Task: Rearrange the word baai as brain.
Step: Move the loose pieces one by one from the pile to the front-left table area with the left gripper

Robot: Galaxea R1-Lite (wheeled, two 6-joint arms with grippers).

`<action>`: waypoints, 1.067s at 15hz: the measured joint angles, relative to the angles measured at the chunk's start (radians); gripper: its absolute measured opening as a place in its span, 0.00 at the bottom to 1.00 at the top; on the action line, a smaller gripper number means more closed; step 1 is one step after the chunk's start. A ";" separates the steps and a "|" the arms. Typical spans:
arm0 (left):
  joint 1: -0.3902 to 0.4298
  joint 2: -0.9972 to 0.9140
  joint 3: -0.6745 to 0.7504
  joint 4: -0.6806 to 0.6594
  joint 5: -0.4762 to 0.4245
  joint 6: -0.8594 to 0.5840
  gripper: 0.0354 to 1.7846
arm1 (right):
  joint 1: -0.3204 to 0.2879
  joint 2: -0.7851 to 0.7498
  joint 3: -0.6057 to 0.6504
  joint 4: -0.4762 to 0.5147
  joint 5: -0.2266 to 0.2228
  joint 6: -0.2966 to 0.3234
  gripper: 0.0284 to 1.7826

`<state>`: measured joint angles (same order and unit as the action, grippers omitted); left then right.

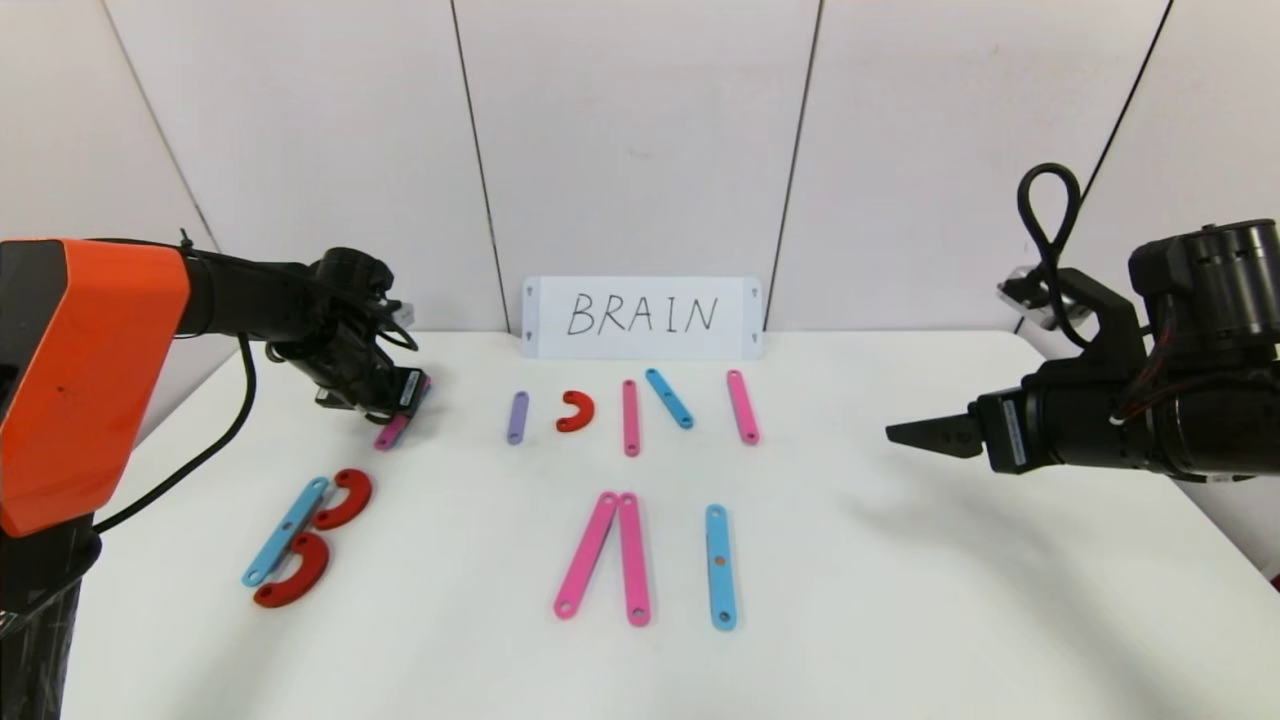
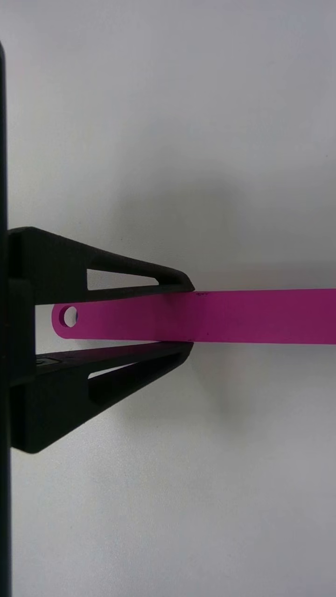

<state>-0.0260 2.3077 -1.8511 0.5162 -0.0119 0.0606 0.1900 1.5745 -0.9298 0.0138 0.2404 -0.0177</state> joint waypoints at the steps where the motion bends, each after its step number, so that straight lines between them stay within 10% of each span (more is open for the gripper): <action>1: 0.000 0.001 -0.001 0.000 0.000 -0.001 0.15 | 0.000 0.000 0.000 0.000 0.000 0.000 0.98; 16: -0.132 -0.283 0.300 0.074 0.044 -0.262 0.15 | 0.004 0.002 0.004 0.000 0.000 0.000 0.98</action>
<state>-0.1581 2.0249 -1.5509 0.5906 0.0321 -0.2015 0.1938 1.5768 -0.9260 0.0134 0.2409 -0.0181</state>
